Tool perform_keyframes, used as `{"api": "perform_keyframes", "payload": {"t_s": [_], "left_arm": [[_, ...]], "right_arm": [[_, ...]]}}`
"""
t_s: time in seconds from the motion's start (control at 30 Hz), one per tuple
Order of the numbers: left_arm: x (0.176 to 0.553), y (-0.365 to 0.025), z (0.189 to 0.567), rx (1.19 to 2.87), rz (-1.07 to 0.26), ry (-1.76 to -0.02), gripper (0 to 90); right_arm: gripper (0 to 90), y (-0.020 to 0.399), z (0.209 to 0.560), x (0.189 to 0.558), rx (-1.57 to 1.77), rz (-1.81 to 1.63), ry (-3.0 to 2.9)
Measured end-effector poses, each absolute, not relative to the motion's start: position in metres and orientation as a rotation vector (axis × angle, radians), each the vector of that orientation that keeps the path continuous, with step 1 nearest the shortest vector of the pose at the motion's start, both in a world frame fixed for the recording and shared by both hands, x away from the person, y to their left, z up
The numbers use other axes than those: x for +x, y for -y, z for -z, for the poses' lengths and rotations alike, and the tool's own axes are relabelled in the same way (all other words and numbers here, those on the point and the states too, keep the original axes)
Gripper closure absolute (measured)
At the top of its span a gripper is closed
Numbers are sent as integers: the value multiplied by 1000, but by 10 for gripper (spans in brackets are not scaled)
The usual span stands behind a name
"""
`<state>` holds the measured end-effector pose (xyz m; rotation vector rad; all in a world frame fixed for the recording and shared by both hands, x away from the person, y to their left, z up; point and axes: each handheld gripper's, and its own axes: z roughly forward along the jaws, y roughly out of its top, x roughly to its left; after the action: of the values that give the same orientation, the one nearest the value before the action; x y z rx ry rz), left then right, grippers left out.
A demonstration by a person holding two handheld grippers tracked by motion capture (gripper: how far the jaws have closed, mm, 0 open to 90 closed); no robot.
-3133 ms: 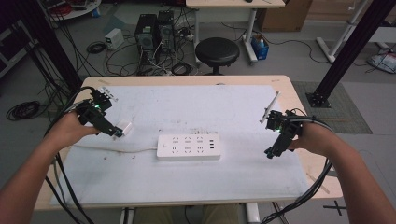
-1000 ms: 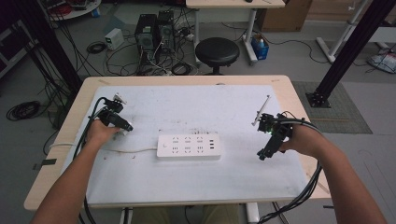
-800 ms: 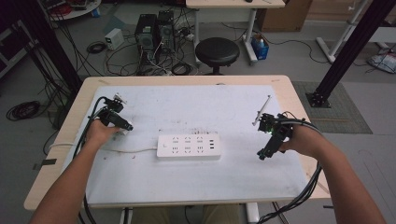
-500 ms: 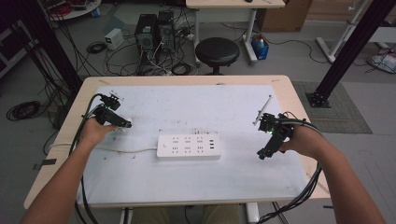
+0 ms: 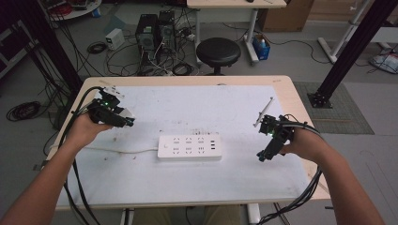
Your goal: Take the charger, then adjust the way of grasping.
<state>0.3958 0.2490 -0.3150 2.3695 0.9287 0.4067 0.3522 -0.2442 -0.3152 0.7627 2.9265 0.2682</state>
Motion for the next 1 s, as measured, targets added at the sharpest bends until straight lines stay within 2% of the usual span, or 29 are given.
{"api": "perform_keyframes", "payload": {"t_s": [0.17, 0.47, 1.0], "left_arm": [[384, -241, 307, 2387, -398, -830, 424], [365, -230, 301, 2414, -400, -752, 425], [355, -215, 306, 2450, -377, -618, 424]], "right_arm": [[12, 244, 313, 350, 751, -292, -2924], [12, 246, 313, 345, 751, -320, -2913], [12, 242, 311, 344, 768, -355, -2885]]}}
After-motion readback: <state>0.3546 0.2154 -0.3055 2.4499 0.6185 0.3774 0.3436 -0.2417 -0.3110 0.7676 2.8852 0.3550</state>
